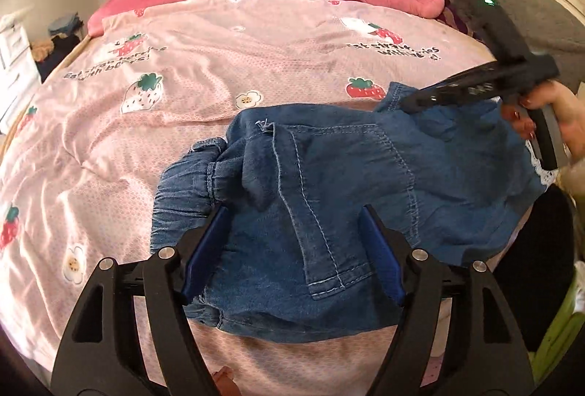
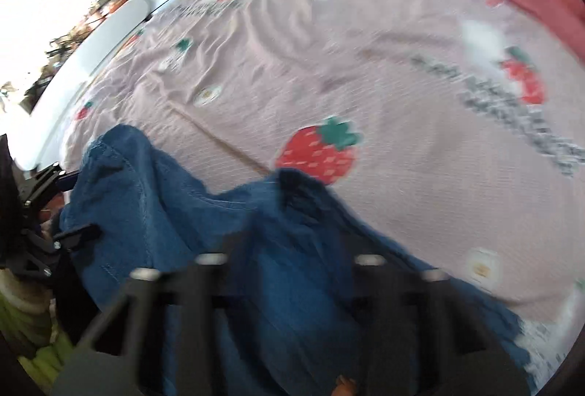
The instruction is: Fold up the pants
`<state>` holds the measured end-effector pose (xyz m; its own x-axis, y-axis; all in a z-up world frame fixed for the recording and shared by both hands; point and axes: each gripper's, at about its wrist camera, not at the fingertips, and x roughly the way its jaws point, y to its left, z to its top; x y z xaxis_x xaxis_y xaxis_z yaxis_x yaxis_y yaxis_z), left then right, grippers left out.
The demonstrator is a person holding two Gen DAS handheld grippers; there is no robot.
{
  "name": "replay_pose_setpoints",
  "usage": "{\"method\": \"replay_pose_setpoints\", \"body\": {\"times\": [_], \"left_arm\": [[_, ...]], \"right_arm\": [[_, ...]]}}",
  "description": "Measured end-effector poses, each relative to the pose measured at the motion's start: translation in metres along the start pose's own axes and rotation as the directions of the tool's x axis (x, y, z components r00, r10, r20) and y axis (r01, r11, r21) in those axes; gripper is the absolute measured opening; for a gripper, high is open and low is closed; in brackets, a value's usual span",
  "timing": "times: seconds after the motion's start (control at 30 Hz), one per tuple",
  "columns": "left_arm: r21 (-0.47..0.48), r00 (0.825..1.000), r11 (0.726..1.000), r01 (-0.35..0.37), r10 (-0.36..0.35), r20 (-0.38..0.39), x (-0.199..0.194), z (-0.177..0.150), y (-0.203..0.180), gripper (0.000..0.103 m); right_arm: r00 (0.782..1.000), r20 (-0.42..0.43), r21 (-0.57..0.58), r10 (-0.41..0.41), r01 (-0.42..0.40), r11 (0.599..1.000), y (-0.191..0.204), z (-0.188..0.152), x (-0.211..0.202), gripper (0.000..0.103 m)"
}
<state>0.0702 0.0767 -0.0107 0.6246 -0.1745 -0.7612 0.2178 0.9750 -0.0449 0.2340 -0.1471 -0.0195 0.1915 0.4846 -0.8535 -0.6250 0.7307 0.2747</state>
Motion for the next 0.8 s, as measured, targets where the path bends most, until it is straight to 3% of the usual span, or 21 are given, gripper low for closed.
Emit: {"method": "replay_pose_setpoints", "body": {"times": [0.17,0.33,0.4,0.43,0.47,0.53,0.6,0.67,0.8], "left_arm": [[-0.012,1.0,1.0,0.002,-0.002,0.011,0.0,-0.004,0.01,0.065],[-0.018,1.0,1.0,0.01,-0.009,0.015,0.001,-0.005,0.017,0.065],[-0.018,1.0,1.0,0.011,-0.01,0.014,0.001,-0.005,0.018,0.065],[-0.016,1.0,1.0,0.009,-0.009,0.013,0.001,-0.005,0.019,0.065],[-0.02,1.0,1.0,0.009,-0.008,0.013,0.001,-0.005,0.02,0.065],[-0.038,1.0,0.999,0.014,-0.013,0.026,-0.004,-0.003,0.021,0.065],[-0.052,0.998,0.999,0.012,-0.008,0.067,-0.018,0.001,0.02,0.065],[-0.057,0.995,0.998,0.005,0.001,0.1,-0.033,0.005,0.017,0.065],[-0.034,0.985,0.998,0.051,-0.045,0.164,-0.059,0.011,-0.001,0.068]], "right_arm": [[0.997,0.072,0.036,-0.01,0.008,0.999,-0.015,0.029,-0.004,0.003],[0.998,0.016,-0.001,-0.06,0.06,0.998,-0.02,0.042,0.028,0.004],[0.998,0.021,0.003,-0.057,0.057,0.998,-0.025,0.038,0.03,0.009],[0.998,0.034,0.023,-0.049,0.048,0.999,-0.03,0.036,0.023,0.018],[0.997,0.053,0.048,-0.051,0.048,0.998,-0.034,0.032,0.013,0.029],[0.99,0.121,0.09,-0.068,0.057,0.994,-0.043,0.019,-0.021,0.039],[0.974,0.199,0.081,-0.103,0.089,0.993,-0.04,-0.002,-0.062,0.042],[0.961,0.26,0.062,-0.095,0.082,0.995,-0.03,-0.028,-0.093,0.055],[0.95,0.297,0.022,-0.1,0.098,0.995,-0.004,-0.09,-0.126,0.061]]}}
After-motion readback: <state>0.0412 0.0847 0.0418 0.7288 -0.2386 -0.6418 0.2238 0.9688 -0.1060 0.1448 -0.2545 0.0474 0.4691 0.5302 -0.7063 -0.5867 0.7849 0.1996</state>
